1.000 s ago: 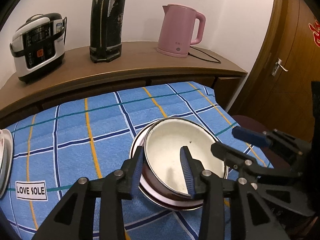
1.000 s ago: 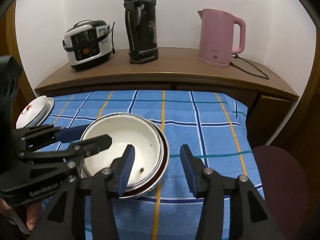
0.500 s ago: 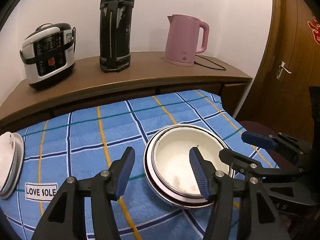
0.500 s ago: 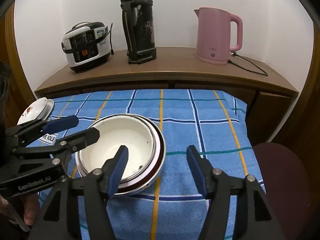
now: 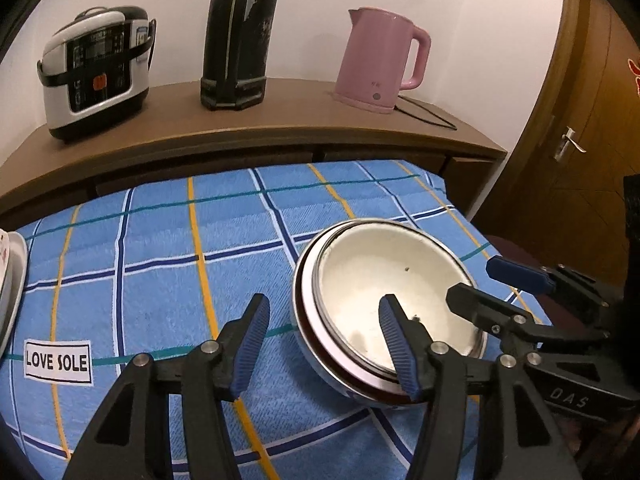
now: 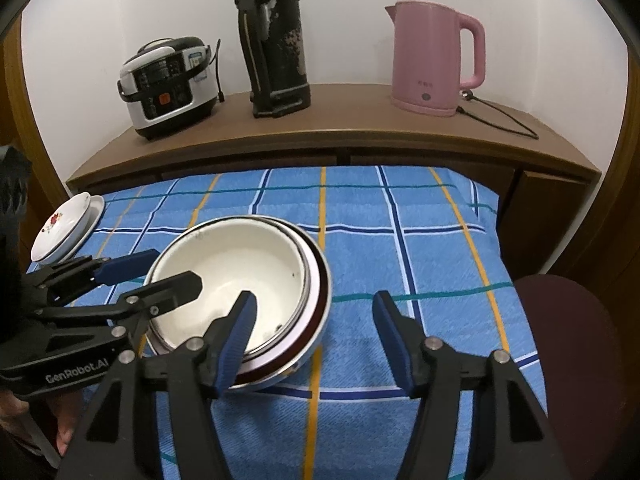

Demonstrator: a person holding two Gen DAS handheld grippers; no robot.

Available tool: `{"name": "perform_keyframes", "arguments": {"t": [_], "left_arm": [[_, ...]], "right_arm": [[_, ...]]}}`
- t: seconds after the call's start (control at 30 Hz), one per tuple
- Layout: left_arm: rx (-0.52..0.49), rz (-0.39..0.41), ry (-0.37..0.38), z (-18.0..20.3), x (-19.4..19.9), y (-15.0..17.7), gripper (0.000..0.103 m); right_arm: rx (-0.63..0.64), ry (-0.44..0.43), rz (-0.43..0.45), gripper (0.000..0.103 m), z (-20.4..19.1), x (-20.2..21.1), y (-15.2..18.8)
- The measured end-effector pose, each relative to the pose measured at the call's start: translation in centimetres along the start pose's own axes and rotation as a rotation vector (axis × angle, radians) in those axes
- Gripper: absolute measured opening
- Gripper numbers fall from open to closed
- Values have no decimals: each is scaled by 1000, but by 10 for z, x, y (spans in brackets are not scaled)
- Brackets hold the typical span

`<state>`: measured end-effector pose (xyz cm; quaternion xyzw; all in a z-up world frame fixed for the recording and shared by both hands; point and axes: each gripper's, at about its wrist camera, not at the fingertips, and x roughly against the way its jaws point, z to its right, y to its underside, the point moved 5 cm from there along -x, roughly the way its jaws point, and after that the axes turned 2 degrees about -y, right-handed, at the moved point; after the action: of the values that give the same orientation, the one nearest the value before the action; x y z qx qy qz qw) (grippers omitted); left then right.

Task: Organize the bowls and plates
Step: 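Lift the nested bowl stack with both grippers toward the red-rose plates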

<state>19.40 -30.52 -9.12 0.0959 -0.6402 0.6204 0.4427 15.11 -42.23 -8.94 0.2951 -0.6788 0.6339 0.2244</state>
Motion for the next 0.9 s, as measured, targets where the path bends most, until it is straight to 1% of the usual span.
{"name": "perform_keyframes", "arguments": {"t": [0.13,0.2,0.27,0.33,0.37,0.43,0.53,0.63,0.7,0.8,0.9], "left_arm": [[-2,-19,14,1,-4,3,59],[2,-30,29,2,-7,4,59],[19,-43,52,2,-9,5,59],[40,-53,72,1,-11,5,58],[44,-56,66,1,-12,5,53],[33,-59,13,0,-13,6,47],[48,-67,7,-3,-11,7,44],[52,-54,-12,-5,-6,6,44],[61,-50,-10,-6,-3,6,44],[72,-40,-28,-10,0,5,44],[96,-28,-30,-16,1,7,44]], "right_arm": [[-14,-17,-14,51,-1,-6,3],[-20,-26,-21,49,-2,-9,5],[-24,-38,-27,42,-4,-12,5],[-20,-22,-21,28,-6,-12,5],[-20,-19,-16,26,-6,-12,4],[-27,-17,-8,24,-7,-9,3],[-25,-12,-6,23,-9,-9,2],[-26,-15,-13,22,-10,-12,1],[-25,-15,-16,22,-12,-13,1],[-27,-32,-17,22,-16,-14,0],[-23,-42,-14,22,-20,-14,-1]]}}
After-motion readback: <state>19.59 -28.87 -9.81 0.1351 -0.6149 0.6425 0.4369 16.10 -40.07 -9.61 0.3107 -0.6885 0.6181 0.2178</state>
